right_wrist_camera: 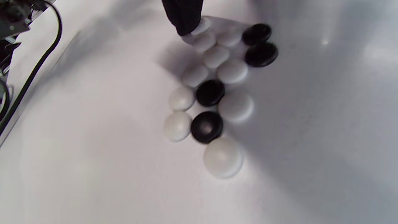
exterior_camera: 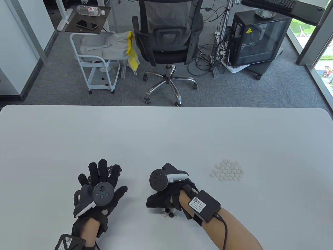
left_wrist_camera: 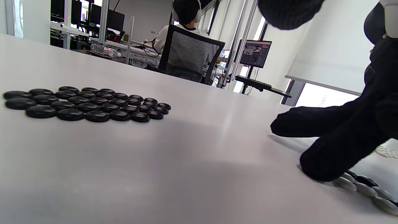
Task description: Go stone sorting task
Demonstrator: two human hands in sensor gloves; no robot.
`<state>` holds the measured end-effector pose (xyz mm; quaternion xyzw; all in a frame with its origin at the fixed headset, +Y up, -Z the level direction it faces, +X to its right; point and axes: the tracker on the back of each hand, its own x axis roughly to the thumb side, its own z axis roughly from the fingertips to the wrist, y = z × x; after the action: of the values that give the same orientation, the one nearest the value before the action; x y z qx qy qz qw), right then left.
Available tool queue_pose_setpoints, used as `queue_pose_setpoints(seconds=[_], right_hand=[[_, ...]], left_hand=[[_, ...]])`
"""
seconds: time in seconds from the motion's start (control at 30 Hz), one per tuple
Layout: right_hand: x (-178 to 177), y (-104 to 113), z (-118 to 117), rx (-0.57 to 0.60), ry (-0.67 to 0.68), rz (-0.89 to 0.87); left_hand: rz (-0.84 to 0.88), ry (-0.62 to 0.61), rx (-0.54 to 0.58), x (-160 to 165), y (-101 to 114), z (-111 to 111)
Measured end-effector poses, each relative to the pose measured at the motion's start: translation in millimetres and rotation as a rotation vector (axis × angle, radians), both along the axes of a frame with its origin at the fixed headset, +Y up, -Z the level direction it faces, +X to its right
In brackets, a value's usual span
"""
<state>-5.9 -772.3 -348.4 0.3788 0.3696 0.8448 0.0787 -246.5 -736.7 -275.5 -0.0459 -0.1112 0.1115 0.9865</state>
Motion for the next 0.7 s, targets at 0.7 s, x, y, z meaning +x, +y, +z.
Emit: queue_pose_setpoints(seconds=[0.7], right_hand=[[180.7,13.5,-44.8,0.02,-0.469,0.139]], left_hand=[[-0.012,-0.001,-0.014,0.1,-1.6,-1.3]])
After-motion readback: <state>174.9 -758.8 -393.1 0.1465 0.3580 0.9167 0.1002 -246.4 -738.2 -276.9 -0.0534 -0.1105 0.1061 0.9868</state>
